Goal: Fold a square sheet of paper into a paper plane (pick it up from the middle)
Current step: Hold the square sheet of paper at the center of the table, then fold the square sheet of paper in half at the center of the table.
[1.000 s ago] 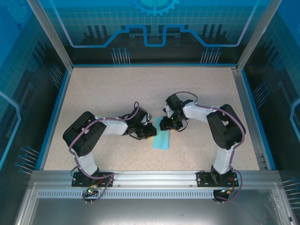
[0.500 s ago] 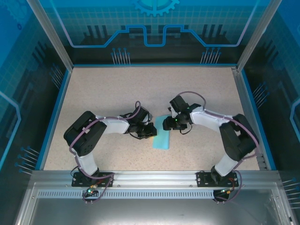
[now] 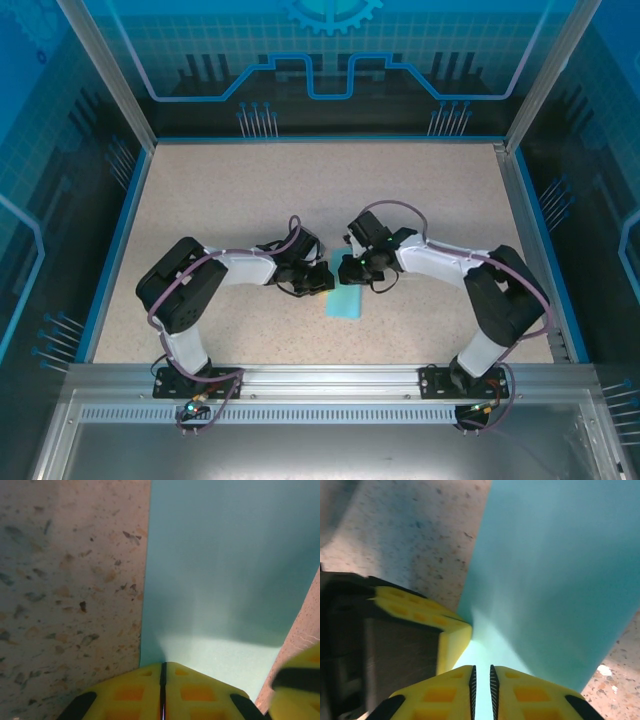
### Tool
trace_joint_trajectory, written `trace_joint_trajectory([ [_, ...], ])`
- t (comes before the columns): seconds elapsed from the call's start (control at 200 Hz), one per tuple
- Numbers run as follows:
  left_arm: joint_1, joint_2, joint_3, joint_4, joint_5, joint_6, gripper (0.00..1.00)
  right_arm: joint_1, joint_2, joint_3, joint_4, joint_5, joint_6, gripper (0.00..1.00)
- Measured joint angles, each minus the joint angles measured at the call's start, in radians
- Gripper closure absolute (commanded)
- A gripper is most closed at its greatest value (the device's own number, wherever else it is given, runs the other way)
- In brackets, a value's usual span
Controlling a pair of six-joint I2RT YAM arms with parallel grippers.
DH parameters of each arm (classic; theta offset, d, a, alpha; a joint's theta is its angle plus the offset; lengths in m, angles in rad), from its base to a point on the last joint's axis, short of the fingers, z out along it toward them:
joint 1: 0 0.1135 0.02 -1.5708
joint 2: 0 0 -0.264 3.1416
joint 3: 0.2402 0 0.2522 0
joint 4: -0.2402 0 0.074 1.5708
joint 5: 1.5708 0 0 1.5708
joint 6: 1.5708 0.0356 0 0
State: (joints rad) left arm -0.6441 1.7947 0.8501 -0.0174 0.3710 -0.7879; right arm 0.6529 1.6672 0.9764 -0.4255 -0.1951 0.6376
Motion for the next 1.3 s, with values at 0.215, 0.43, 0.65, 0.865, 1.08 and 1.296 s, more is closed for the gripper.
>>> trace_joint_trajectory([
  [0.215, -0.004, 0.000, 0.009, -0.017, -0.012, -0.016, 0.94, -0.014, 0.024, -0.019, 0.007, 0.000, 0.002, 0.85],
  [0.43, -0.008, 0.002, 0.018, -0.034, -0.023, -0.026, 0.94, -0.064, 0.025, -0.078, 0.016, -0.009, -0.018, 0.84],
  [0.65, -0.009, 0.003, 0.018, -0.035, -0.026, -0.029, 0.95, -0.119, 0.016, -0.141, 0.090, -0.085, -0.063, 0.84],
  [0.865, -0.016, 0.006, 0.018, -0.024, -0.029, -0.043, 0.95, -0.182, -0.039, -0.230, 0.166, -0.142, -0.092, 0.84],
  [1.08, -0.021, 0.011, 0.031, -0.036, -0.036, -0.045, 0.95, -0.195, -0.156, -0.242, 0.127, -0.111, -0.100, 0.83],
  [1.296, -0.032, 0.019, 0.047, -0.047, -0.047, -0.045, 0.95, -0.128, -0.125, -0.176, 0.181, -0.124, -0.082, 0.85],
])
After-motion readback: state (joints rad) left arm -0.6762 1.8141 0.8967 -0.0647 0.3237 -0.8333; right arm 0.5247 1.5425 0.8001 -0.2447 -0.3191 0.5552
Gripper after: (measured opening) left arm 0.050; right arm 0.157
